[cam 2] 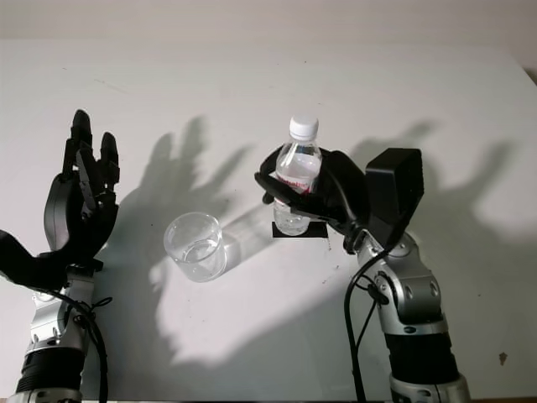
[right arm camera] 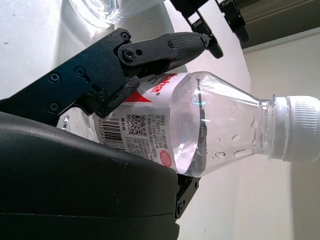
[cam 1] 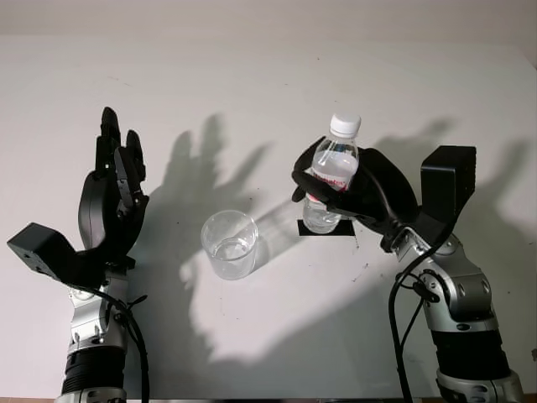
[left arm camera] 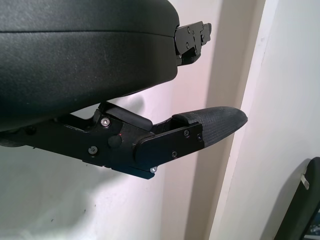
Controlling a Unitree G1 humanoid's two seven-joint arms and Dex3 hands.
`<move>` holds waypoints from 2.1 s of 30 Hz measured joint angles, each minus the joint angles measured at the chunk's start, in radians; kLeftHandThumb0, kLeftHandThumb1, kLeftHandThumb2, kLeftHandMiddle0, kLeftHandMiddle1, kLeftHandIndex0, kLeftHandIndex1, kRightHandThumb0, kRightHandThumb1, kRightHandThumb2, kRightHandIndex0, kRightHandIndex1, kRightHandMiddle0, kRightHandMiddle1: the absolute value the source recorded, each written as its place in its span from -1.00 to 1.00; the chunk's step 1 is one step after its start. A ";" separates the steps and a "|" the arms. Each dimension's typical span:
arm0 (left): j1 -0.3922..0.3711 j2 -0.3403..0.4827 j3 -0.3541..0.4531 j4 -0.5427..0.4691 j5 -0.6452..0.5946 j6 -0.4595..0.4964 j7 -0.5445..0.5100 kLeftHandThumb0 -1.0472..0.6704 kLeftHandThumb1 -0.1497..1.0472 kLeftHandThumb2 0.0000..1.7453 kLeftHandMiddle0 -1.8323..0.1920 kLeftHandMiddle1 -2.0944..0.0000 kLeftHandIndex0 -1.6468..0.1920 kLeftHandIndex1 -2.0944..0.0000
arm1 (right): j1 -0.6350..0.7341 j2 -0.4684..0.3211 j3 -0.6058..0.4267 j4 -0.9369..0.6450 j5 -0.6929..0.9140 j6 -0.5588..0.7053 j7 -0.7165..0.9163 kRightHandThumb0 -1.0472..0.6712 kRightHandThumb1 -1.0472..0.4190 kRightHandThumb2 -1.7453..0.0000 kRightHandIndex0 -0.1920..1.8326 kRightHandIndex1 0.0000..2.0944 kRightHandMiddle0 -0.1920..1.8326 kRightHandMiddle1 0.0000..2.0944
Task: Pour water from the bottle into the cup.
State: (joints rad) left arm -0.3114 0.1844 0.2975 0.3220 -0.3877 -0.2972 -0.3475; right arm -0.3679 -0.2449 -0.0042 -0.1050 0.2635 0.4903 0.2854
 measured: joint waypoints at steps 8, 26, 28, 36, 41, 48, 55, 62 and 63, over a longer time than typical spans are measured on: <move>0.000 0.000 0.002 0.000 0.000 0.000 -0.003 -0.60 1.00 -0.20 1.00 1.00 1.00 1.00 | 0.021 0.005 0.009 0.049 -0.062 -0.099 0.019 -0.25 -1.00 0.44 0.35 1.00 0.00 1.00; 0.000 0.013 0.005 0.011 0.001 -0.002 -0.010 -0.59 1.00 -0.16 1.00 1.00 1.00 1.00 | 0.026 -0.002 0.034 0.195 -0.119 -0.405 0.165 -0.36 -1.00 0.67 0.10 1.00 -0.22 1.00; 0.000 0.014 0.005 0.011 0.001 -0.002 -0.010 -0.59 1.00 -0.16 1.00 1.00 1.00 1.00 | 0.027 -0.002 0.033 0.196 -0.118 -0.407 0.169 -0.37 -1.00 0.69 0.10 1.00 -0.22 1.00; -0.003 0.017 0.005 0.020 0.002 -0.007 -0.012 -0.59 1.00 -0.17 1.00 1.00 1.00 1.00 | 0.037 -0.002 0.025 0.195 -0.105 -0.407 0.184 -0.40 -1.00 0.75 0.00 1.00 -0.28 1.00; -0.004 0.018 0.005 0.022 0.002 -0.008 -0.017 -0.59 1.00 -0.16 1.00 1.00 1.00 1.00 | 0.040 -0.002 0.010 0.183 -0.087 -0.358 0.174 -0.44 -1.00 0.88 -0.38 1.00 -0.59 1.00; -0.006 0.018 0.009 0.025 0.001 -0.009 -0.021 -0.59 1.00 -0.18 1.00 1.00 1.00 1.00 | 0.054 0.004 -0.010 0.183 -0.061 -0.329 0.156 -0.50 -0.91 0.94 -0.99 0.73 -0.96 0.65; -0.008 0.018 0.010 0.026 0.003 -0.009 -0.019 -0.59 1.00 -0.17 1.00 1.00 1.00 1.00 | 0.067 0.001 -0.011 0.206 -0.095 -0.374 0.148 -0.55 -0.91 0.94 -1.00 0.24 -0.94 0.19; -0.016 0.018 0.011 0.039 0.003 -0.012 -0.026 -0.60 1.00 -0.18 1.00 1.00 1.00 1.00 | 0.068 -0.012 0.002 0.244 -0.176 -0.504 0.137 -0.72 -0.89 0.94 -0.85 -0.79 -0.85 -0.65; -0.017 0.018 0.012 0.040 0.003 -0.013 -0.026 -0.60 1.00 -0.18 1.00 1.00 1.00 1.00 | 0.068 -0.015 0.003 0.250 -0.183 -0.526 0.138 -0.73 -0.90 0.94 -0.86 -0.85 -0.86 -0.71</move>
State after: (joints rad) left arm -0.3281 0.2028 0.3095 0.3616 -0.3850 -0.3107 -0.3734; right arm -0.3003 -0.2599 -0.0013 0.1454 0.0802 -0.0358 0.4239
